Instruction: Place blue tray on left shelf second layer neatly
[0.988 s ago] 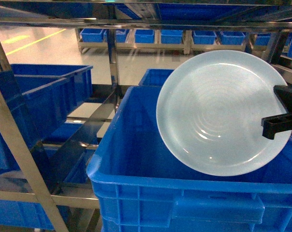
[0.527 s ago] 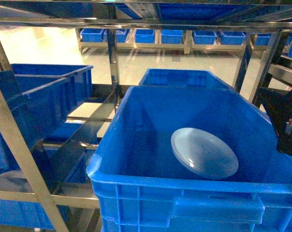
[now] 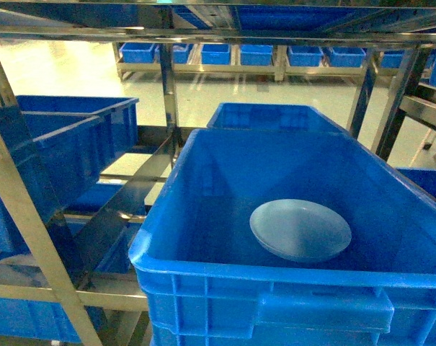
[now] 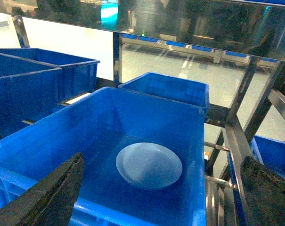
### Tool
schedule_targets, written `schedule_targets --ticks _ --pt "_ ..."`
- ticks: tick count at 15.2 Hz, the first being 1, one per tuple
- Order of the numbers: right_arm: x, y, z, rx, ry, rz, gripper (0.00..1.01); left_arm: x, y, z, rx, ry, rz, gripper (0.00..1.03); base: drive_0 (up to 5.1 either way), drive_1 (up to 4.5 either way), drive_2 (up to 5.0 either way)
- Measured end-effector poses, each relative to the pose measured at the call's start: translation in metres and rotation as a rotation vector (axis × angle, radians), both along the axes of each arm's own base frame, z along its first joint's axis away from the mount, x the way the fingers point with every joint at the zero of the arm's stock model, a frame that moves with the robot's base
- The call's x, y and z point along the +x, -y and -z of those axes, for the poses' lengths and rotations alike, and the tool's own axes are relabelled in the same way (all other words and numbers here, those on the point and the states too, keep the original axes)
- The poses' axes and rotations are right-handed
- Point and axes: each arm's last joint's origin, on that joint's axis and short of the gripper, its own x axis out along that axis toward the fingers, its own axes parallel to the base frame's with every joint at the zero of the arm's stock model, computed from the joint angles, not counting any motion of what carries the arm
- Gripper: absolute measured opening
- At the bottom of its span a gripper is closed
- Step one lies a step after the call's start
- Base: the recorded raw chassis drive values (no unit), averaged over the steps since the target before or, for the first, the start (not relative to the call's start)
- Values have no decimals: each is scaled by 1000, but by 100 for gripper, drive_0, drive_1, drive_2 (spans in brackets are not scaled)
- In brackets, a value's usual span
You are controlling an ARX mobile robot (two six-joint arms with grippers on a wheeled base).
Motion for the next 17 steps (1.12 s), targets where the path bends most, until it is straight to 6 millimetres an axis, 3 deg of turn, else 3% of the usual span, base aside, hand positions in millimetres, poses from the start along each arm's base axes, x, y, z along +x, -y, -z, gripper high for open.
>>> schedule_targets --ticks 3,8,12,15,17 --pt "-24 18 0 -1 6 41 98 0 0 0 0 0 0 98 0 0 0" --pt "-46 25 15 -11 -30 68 98 0 0 0 0 0 0 98 0 0 0" --pt "-48 23 16 -15 -25 77 98 0 0 0 0 0 0 98 0 0 0" --pt "-48 30 21 46 68 283 63 0 0 0 0 0 0 98 0 0 0" --pt "-48 38 27 49 64 267 38 0 0 0 0 0 1 98 0 0 0"
